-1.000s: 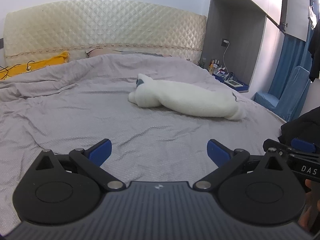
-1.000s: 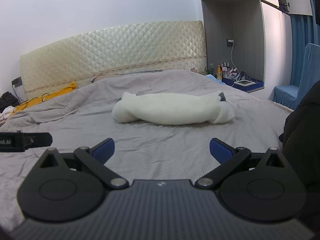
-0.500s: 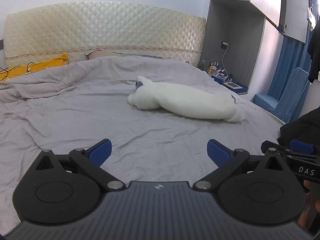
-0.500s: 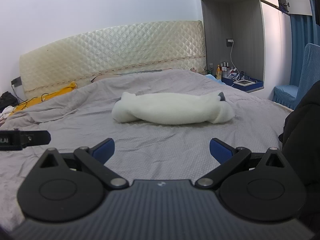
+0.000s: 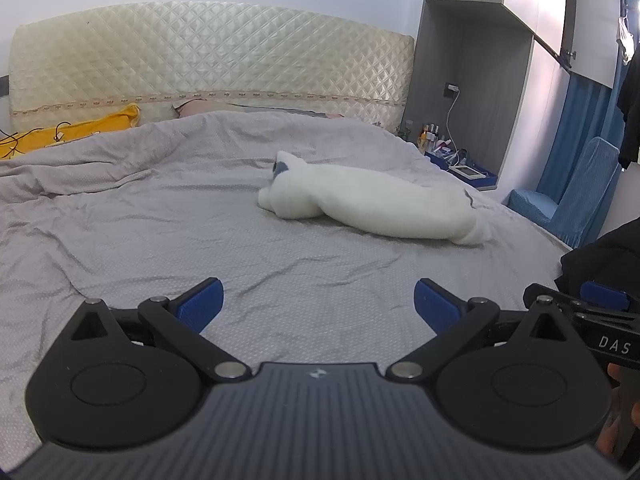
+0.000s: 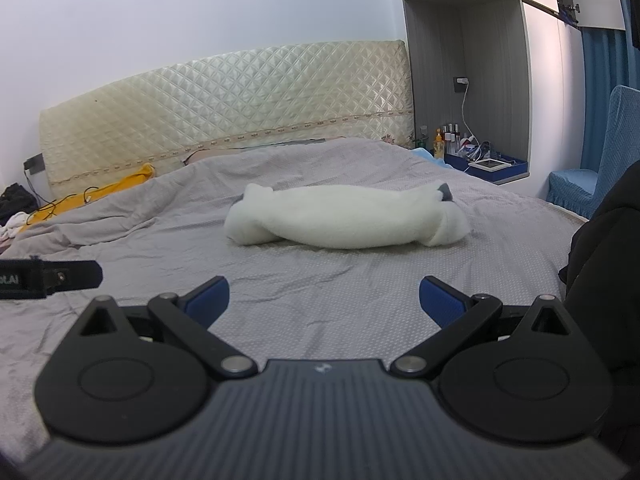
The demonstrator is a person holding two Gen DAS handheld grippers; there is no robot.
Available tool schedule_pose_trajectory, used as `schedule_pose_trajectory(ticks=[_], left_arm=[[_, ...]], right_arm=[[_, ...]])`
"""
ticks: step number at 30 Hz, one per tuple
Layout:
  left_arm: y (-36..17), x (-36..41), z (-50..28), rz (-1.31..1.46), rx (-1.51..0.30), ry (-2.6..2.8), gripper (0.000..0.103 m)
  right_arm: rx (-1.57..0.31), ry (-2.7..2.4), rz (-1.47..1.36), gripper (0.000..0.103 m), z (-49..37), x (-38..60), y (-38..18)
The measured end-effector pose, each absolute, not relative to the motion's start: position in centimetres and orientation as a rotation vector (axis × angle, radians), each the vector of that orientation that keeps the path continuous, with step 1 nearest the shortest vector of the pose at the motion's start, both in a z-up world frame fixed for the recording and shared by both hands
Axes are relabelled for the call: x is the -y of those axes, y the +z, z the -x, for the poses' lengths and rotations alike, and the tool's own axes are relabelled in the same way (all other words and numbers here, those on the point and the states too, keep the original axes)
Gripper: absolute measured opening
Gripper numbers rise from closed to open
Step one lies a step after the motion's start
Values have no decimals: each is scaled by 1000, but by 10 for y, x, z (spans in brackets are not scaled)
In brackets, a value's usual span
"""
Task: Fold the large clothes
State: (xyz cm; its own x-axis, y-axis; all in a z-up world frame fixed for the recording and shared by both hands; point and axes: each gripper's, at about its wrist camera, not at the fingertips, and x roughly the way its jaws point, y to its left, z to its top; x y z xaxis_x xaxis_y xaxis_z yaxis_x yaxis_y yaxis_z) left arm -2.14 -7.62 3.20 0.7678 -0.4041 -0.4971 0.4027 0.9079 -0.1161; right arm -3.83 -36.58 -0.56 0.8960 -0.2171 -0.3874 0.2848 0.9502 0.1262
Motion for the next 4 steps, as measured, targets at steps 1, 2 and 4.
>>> schedule_pose_trajectory(ticks=[1, 2, 4], left_arm=[[32, 76, 21, 3, -540, -437, 103], [32, 76, 22, 2, -539, -436, 103], [32, 76, 21, 2, -541, -437, 103]], right_arm=[[-379, -262, -182, 103, 38, 366, -6], [-380, -262, -182, 103, 38, 366, -6], [-379, -262, -183, 103, 38, 366, -5]])
